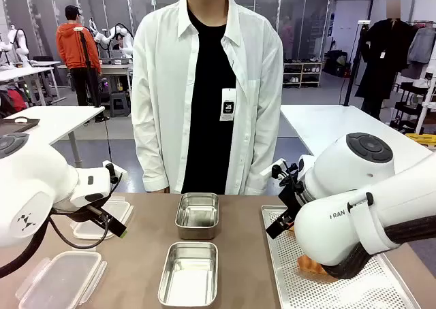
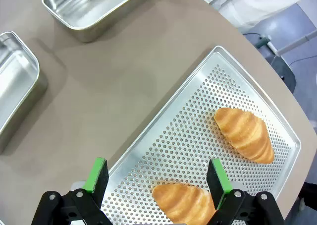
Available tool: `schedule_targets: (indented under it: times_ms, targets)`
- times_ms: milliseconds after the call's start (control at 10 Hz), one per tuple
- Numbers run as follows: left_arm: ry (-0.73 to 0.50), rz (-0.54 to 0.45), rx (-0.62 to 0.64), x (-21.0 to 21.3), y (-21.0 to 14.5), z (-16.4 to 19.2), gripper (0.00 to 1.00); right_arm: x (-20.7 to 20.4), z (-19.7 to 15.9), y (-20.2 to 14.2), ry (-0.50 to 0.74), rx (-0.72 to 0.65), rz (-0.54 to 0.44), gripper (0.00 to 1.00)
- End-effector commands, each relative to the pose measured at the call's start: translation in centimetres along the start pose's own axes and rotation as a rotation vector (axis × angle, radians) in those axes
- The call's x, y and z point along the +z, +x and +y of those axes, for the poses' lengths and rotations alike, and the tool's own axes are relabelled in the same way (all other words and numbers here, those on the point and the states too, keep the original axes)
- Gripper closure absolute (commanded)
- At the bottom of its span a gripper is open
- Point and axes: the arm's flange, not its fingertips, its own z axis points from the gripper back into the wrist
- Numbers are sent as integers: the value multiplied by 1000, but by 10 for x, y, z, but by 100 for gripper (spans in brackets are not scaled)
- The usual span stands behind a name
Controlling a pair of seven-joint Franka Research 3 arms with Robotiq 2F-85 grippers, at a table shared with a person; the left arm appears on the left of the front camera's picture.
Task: Place the bread into the airtight container.
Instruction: Pick up a Butter Roll and place it into an empty Airtight Container.
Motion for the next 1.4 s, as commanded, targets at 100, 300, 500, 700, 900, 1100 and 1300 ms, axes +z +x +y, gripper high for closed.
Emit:
schedule_targets:
  times_ms: [100, 300, 500, 700, 900, 1100, 1300]
  targets:
    - [0, 0, -1, 0, 0, -1, 0, 0, 0, 0, 0, 0, 0, 0]
    - [0, 0, -1, 0, 0, -1, 0, 0, 0, 0, 0, 0, 0, 0]
    - [0, 0, -1, 0, 0, -1, 0, 0, 0, 0, 0, 0, 0, 0]
    - [0, 0, -1, 0, 0, -1, 0, 0, 0, 0, 0, 0, 0, 0]
    - [0, 0, -1, 0, 0, -1, 0, 0, 0, 0, 0, 0, 0, 0]
    - [-1, -24, -17, 37, 13, 12, 0, 37, -7, 22, 22, 1, -30, 0]
    - [-60, -50, -6, 109, 22, 32, 0, 126, -24, 60, 81, -76, -55, 0]
